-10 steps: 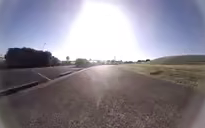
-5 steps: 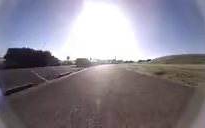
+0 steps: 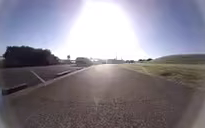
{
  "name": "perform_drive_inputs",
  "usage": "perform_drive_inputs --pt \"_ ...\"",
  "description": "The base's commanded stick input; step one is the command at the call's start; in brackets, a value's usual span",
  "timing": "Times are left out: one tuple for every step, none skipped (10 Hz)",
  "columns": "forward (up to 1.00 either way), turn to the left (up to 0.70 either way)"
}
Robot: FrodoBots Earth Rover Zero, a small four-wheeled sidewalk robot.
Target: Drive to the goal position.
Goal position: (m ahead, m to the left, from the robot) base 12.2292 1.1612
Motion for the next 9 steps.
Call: perform_drive_inputs --pt "0.70 0.00" --pt "0.70 0.00" --pt "0.70 0.00" --pt "0.70 0.00" --pt "0.70 0.00" --pt "0.70 0.00" --pt "0.70 0.00" --pt "0.70 0.00" --pt "0.70 0.00"
